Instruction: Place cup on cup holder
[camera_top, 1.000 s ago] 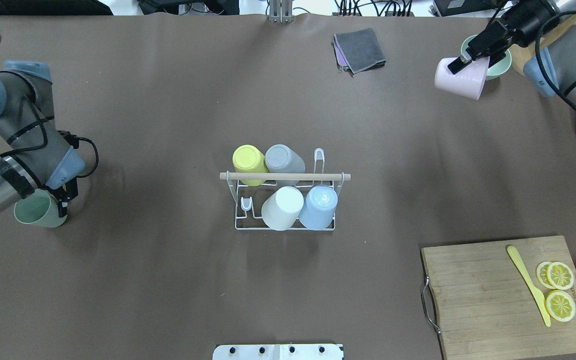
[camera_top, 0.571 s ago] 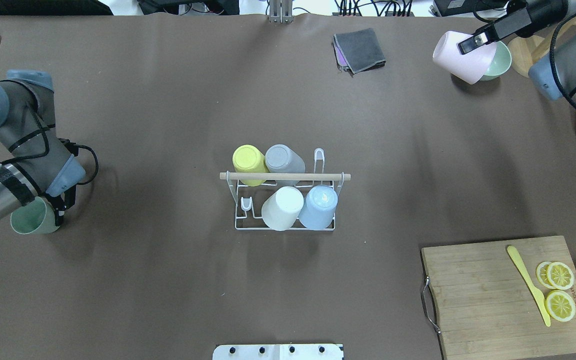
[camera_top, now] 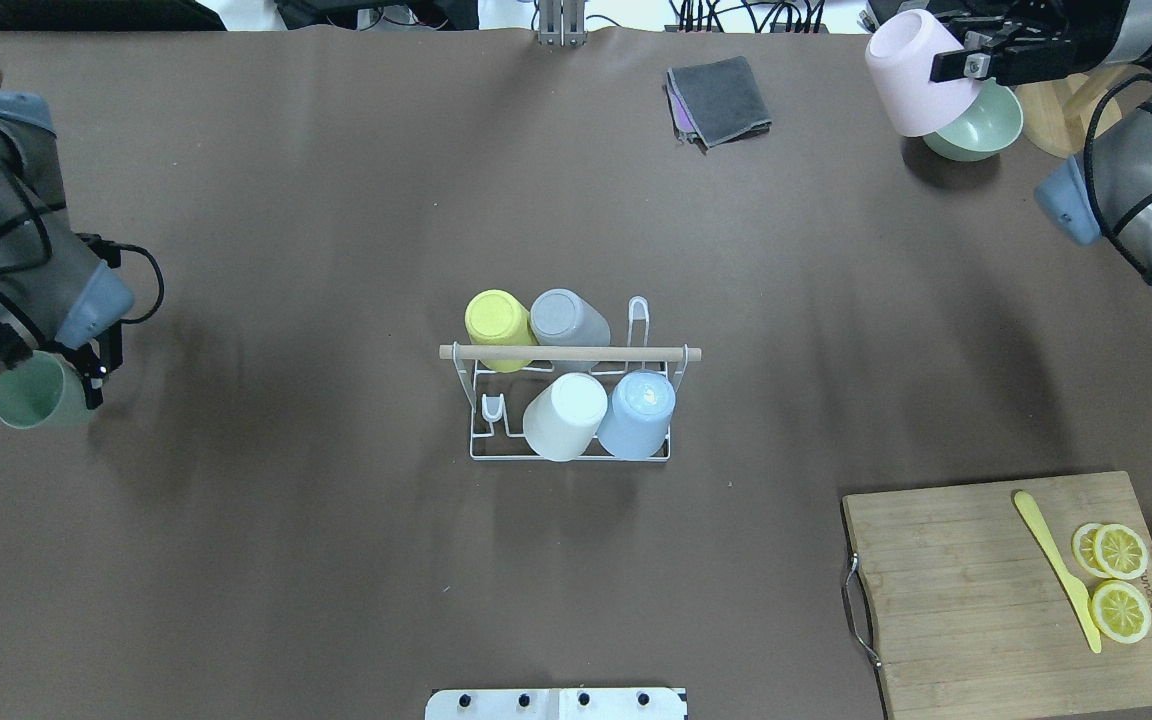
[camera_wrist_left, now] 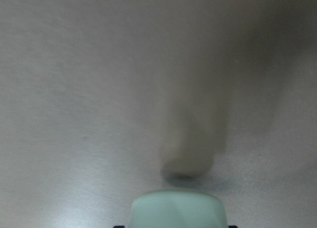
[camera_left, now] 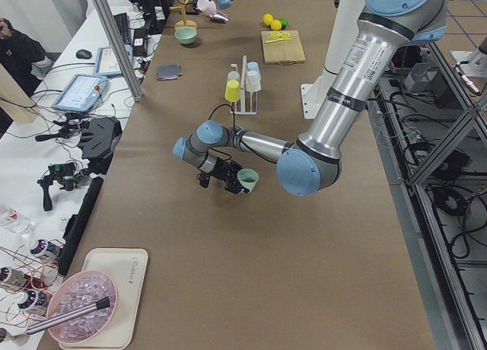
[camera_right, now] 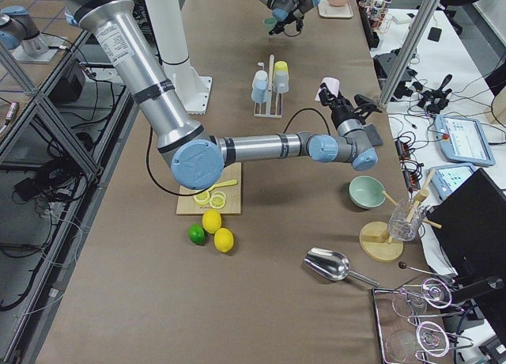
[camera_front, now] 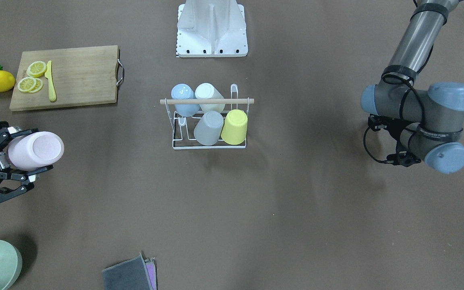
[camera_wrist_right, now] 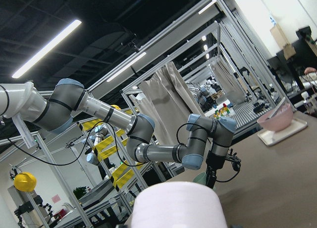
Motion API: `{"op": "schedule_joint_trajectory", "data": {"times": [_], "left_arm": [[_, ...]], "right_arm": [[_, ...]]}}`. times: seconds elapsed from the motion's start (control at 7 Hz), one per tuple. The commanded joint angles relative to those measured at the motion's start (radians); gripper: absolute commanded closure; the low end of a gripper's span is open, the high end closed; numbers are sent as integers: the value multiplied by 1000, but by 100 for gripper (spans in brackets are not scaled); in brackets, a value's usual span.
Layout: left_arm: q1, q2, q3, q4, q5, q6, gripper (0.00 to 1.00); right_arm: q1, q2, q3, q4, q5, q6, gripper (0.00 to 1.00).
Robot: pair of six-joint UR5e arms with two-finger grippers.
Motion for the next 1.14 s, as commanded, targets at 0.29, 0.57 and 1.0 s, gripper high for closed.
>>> {"op": "schedule_joint_trajectory", "data": {"times": [0.29, 0.57, 1.0], "left_arm": [[-244, -21, 2, -426, -48, -132, 100], [-257, -16, 48, -851, -38, -405, 100], [-258, -16, 54, -1333, 132, -767, 100]], "right_arm": [[-123, 3, -21, 26, 129, -464, 63], [-154, 8, -29, 27, 151, -597, 62], [-269, 78, -50, 34, 231, -699, 62]]}}
